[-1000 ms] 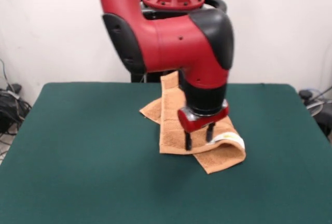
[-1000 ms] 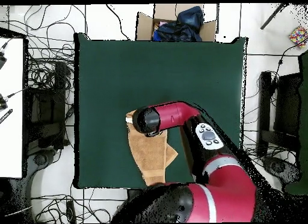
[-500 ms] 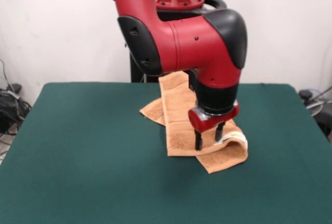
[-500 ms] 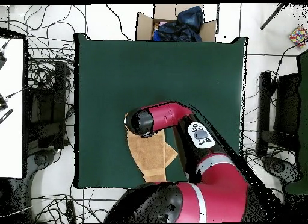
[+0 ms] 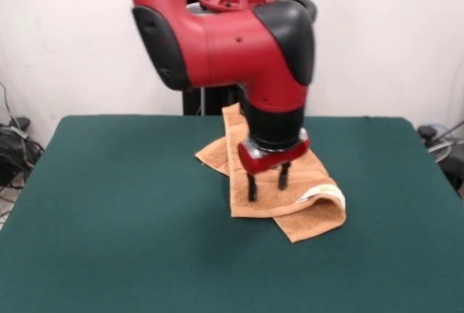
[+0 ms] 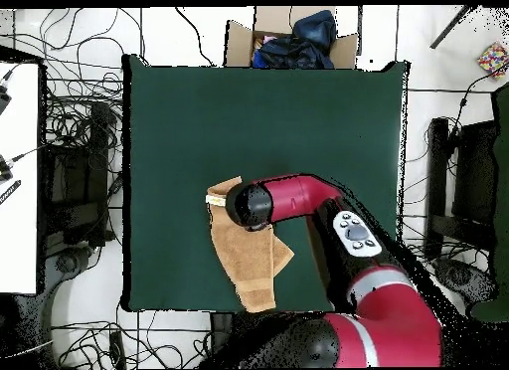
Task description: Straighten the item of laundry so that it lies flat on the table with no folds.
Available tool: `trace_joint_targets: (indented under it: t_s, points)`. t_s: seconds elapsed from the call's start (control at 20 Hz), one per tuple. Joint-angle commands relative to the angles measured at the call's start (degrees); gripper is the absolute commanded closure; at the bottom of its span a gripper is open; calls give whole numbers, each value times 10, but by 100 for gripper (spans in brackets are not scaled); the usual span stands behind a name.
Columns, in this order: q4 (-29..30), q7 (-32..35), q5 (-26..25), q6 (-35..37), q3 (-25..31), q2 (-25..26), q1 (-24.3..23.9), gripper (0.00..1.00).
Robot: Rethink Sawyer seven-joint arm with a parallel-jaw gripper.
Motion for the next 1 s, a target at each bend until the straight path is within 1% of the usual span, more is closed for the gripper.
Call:
trace_joint_targets:
  t_s: [0.05,0.25,0.5,0.6,0.85,1.0]
  points:
    - [58,-16,-26,-13,-1,-42,-47,0]
    - [72,-29,-38,-12,6,-52,-67,0]
    - [62,-19,-41,-10,12,-44,-65,0]
    - [52,-7,-41,-15,11,-32,-56,0]
    - [-26,47,-53,-19,-18,44,15,0]
    - [-57,66,-55,-27,-31,73,40,0]
